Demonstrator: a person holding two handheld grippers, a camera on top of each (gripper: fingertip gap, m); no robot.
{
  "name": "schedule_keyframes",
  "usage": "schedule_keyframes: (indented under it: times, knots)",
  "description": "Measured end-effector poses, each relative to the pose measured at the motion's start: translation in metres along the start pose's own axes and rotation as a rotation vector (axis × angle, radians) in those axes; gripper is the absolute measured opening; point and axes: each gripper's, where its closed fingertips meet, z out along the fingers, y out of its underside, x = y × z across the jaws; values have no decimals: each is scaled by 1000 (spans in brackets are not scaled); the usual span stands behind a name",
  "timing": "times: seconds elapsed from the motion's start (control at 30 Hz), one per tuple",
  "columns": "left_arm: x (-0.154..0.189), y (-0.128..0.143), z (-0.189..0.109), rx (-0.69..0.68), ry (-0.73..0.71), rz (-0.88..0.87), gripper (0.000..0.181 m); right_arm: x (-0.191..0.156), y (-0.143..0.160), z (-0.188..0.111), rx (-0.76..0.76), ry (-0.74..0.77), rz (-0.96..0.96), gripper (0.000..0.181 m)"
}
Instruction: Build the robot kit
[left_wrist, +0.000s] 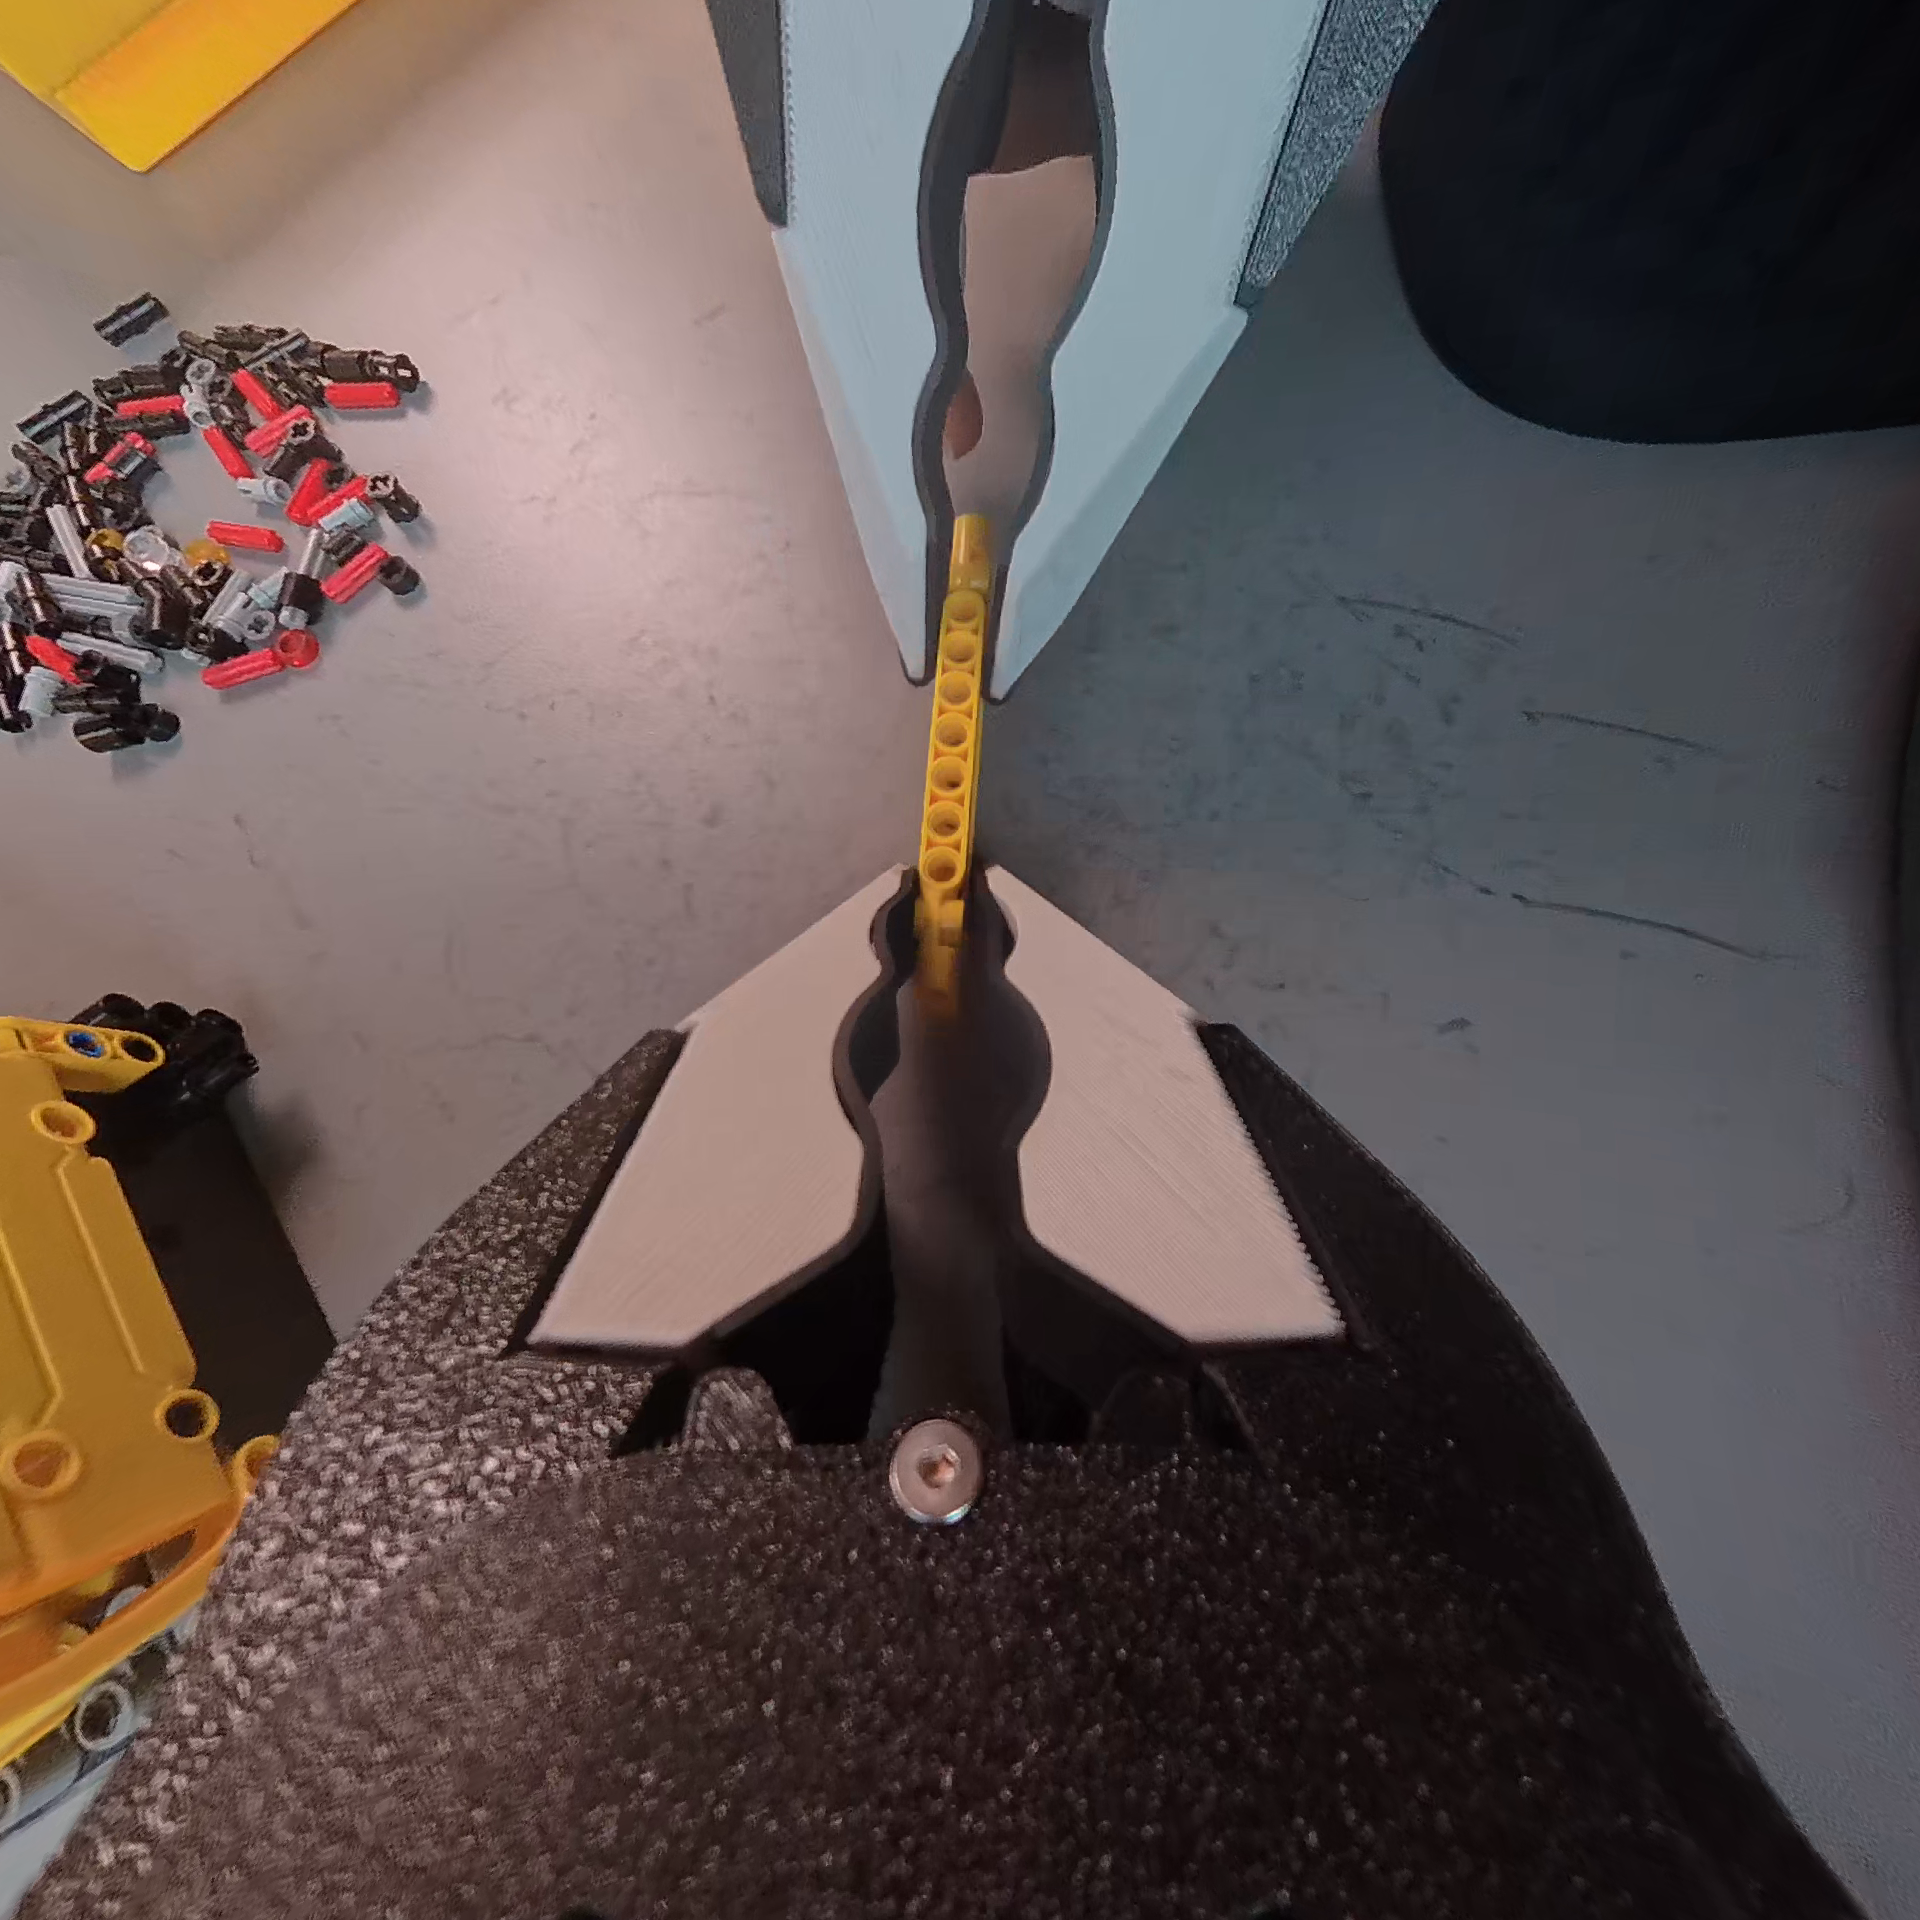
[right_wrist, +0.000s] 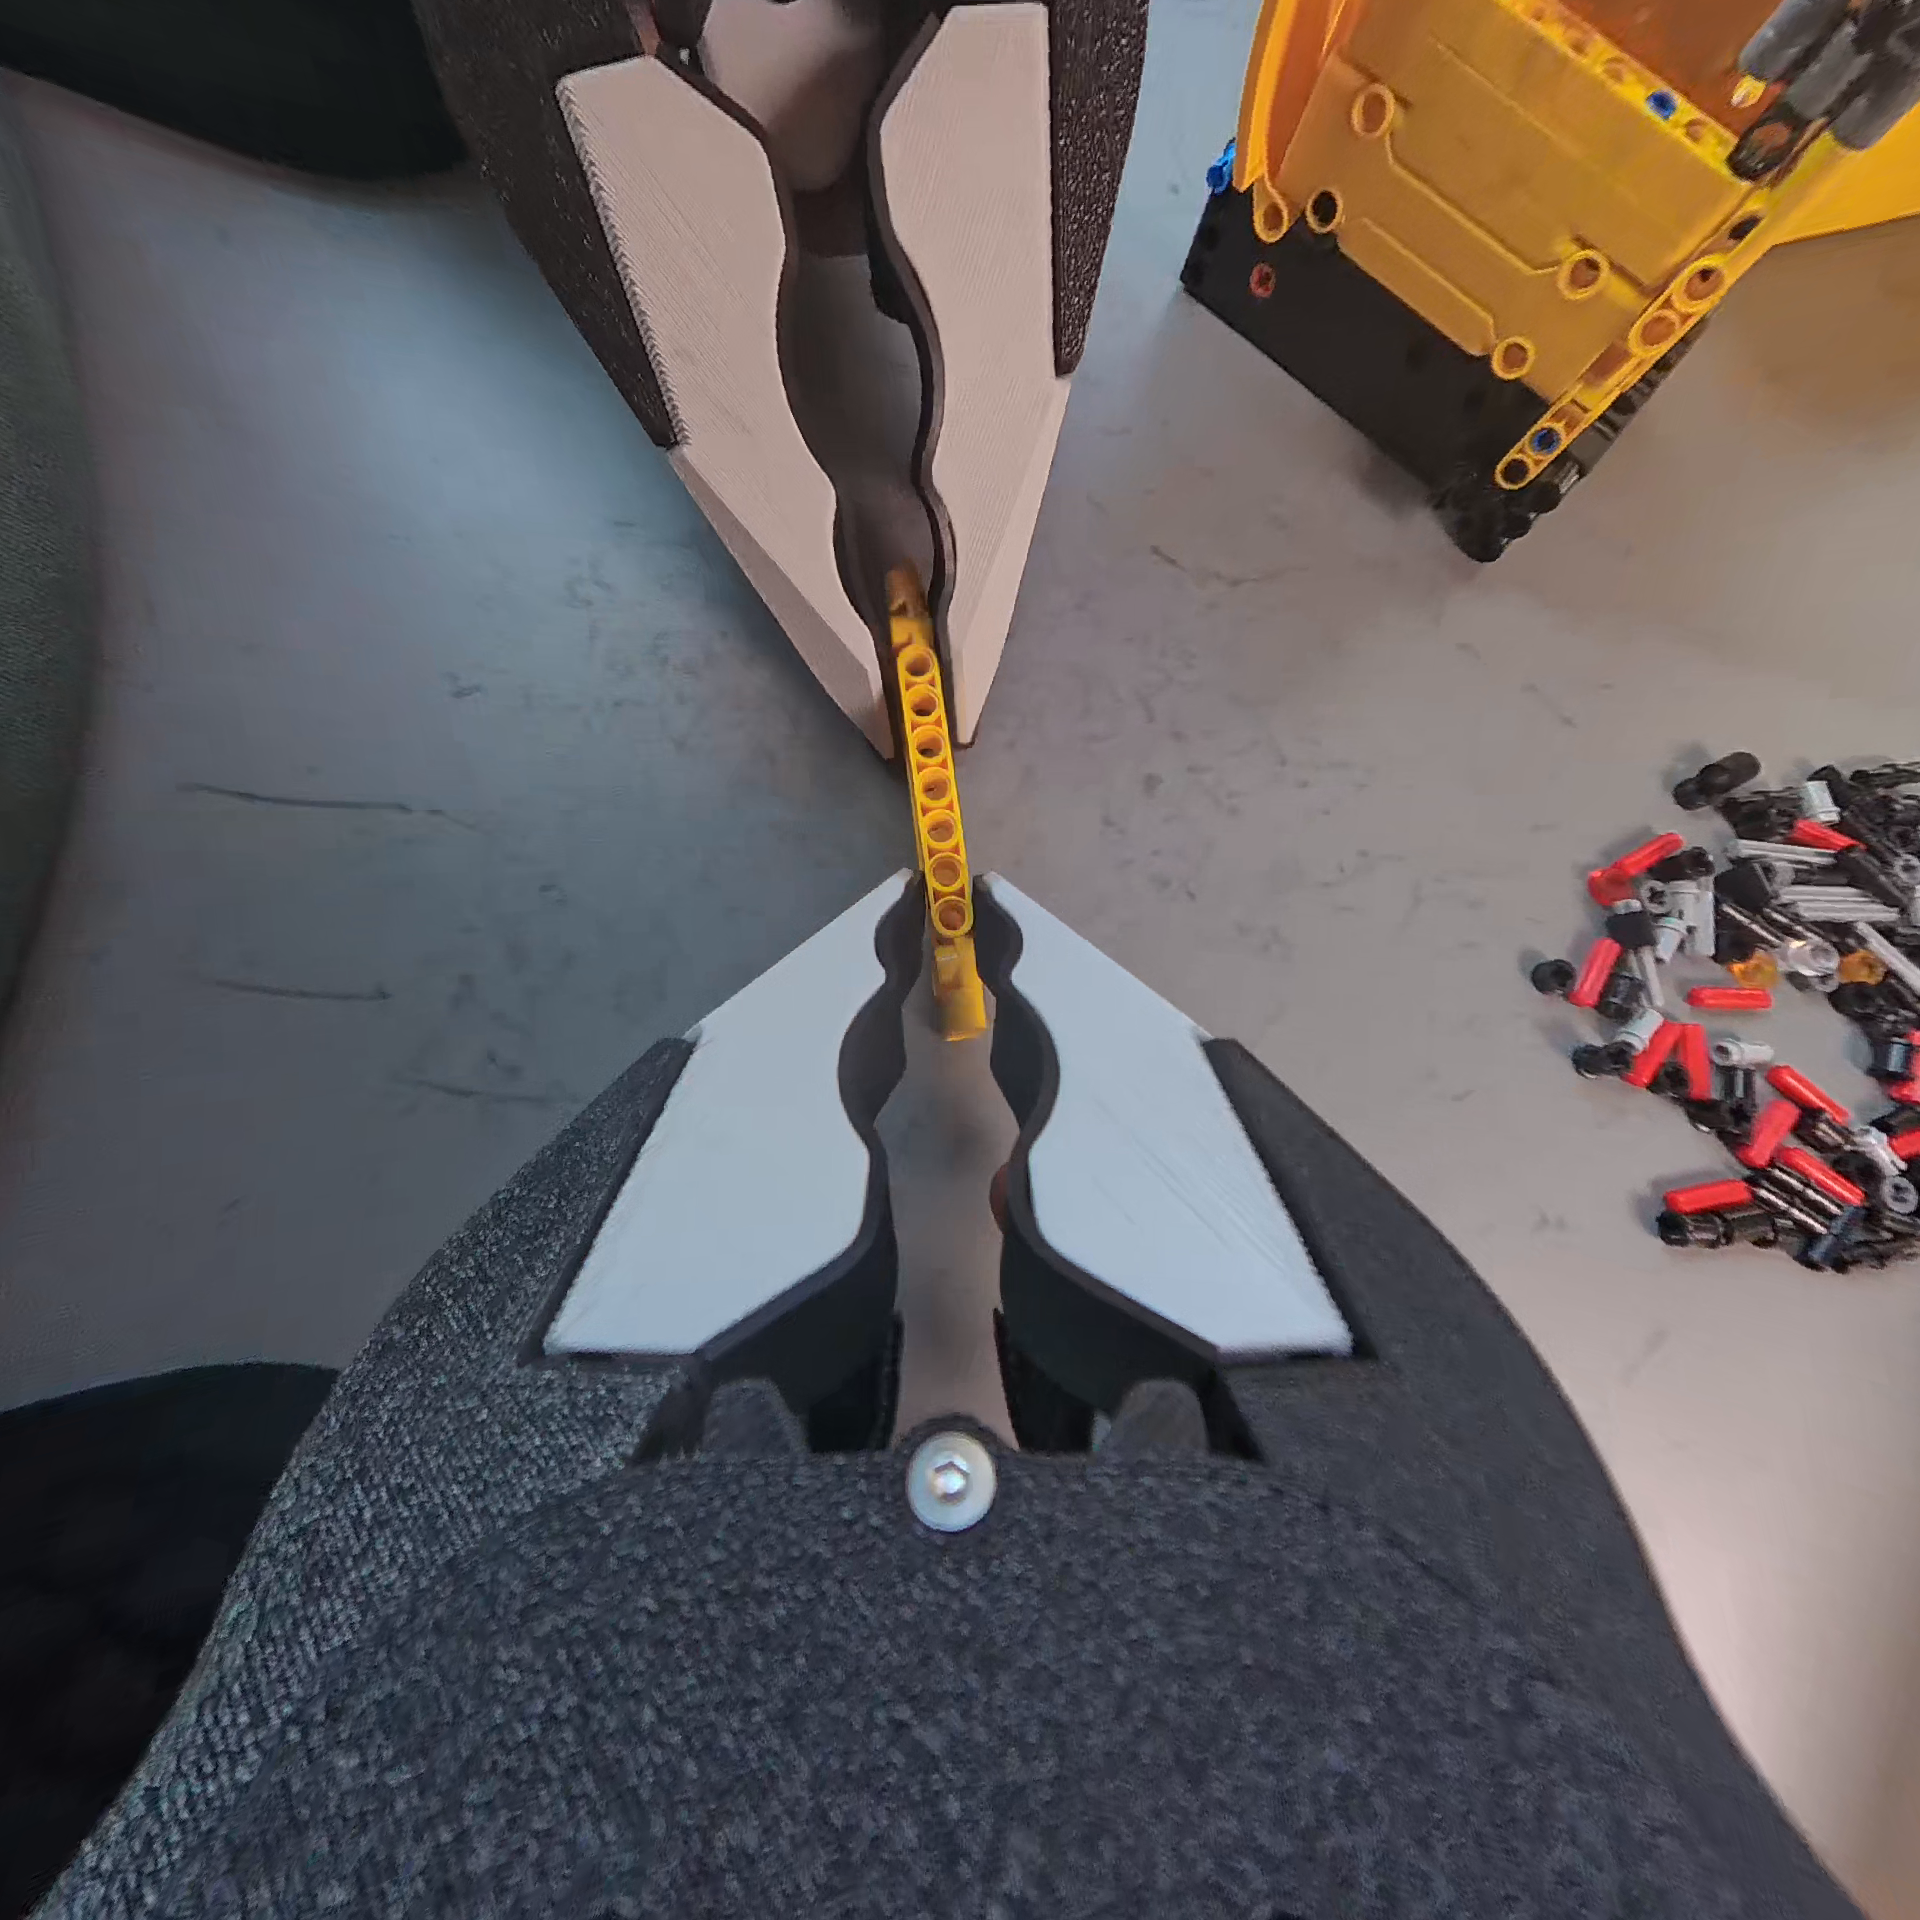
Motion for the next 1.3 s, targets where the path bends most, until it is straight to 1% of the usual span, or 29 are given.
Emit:
schedule_keyframes:
  times: [0.1, 0.23, 0.43, 0.57, 0.63, 0.7, 0.77, 0.9, 1.03, 1.2, 1.3]
  knots:
    - [0, 1, 0, 0, 7, -3, 9, -2, 4, -4, -14, -17, 7, 8]
    - [0, 1, 0, 0, 9, -5, 9, -2, 5, -1, -20, -5, -1, 8]
    - [-1, 1, -1, 1, -4, -5, 12, -1, 4, -2, -3, -7, 10, 13]
    - [-4, 1, -2, 2, -10, -12, 17, 1, -5, -10, 55, -5, 32, 18]
    - [-4, 2, -3, 3, -11, -10, 20, 8, -11, -18, 107, 20, 59, 19]
    - [-3, 2, -5, 12, -3, -8, 28, 20, -18, -26, 169, 59, 99, 22]
    - [-2, -5, -10, 62, 9, -18, 33, 35, -22, -35, 227, 113, 144, 22]
    - [-6, -30, -28, 240, 36, -72, 43, 68, -25, -52, 317, 257, 226, 22]
    - [-17, -46, -41, 367, 1, -121, 53, 94, -16, -61, 337, 393, 280, 25]
    - [-33, -53, -50, 442, -88, -131, 62, 113, -2, -64, 343, 459, 376, 27]
    - [-42, -54, -54, 465, -152, -115, 60, 121, 4, -66, 349, 497, 392, 27]
